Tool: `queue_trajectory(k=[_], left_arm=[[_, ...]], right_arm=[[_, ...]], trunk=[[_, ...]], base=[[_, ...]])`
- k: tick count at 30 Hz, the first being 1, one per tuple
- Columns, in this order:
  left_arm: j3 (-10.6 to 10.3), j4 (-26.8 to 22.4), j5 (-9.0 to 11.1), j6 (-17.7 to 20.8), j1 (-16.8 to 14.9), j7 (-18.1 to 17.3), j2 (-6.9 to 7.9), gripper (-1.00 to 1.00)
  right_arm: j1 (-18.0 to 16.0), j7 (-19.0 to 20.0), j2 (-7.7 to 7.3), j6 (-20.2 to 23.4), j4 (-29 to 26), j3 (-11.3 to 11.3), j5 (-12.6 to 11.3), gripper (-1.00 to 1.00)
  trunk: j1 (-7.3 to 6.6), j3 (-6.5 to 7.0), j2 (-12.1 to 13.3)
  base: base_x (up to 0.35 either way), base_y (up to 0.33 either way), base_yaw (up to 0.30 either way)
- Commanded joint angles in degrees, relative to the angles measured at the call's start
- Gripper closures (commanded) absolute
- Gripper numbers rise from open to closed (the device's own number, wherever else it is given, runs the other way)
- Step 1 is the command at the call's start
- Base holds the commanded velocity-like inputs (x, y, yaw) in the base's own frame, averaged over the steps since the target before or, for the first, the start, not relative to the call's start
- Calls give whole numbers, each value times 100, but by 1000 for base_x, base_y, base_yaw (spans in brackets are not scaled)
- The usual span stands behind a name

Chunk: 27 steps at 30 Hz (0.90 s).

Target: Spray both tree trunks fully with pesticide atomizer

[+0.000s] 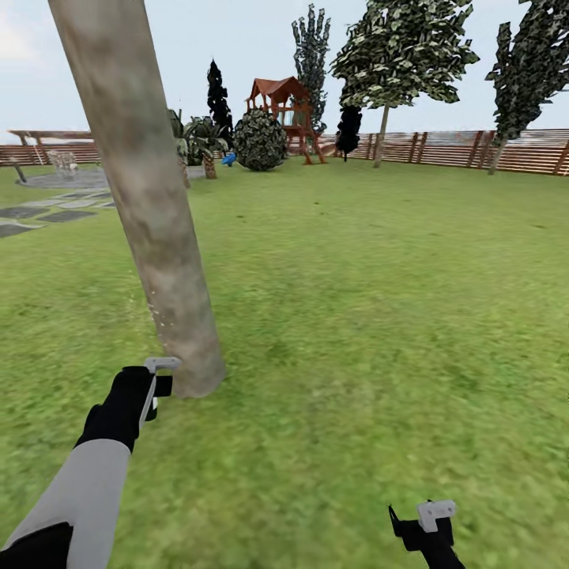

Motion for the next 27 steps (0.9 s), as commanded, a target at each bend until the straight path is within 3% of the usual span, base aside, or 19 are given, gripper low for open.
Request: queue_trajectory(k=[1, 15, 27], left_arm=[[9, -7, -30, 24, -4, -19, -3, 100], [0, -7, -30, 24, -4, -23, 5, 100], [-1, -7, -31, 24, -4, -23, 15, 100]], right_arm=[[-3, 10, 0, -17, 8, -48, 46, -100], [-3, 10, 5, -15, 9, -43, 46, -100], [-3, 10, 9, -13, 9, -42, 46, -100]], trunk=[[0, -5, -2], [0, -5, -2], [0, -5, -2]], base=[[116, -282, 9], [121, -275, 7], [19, -274, 250]])
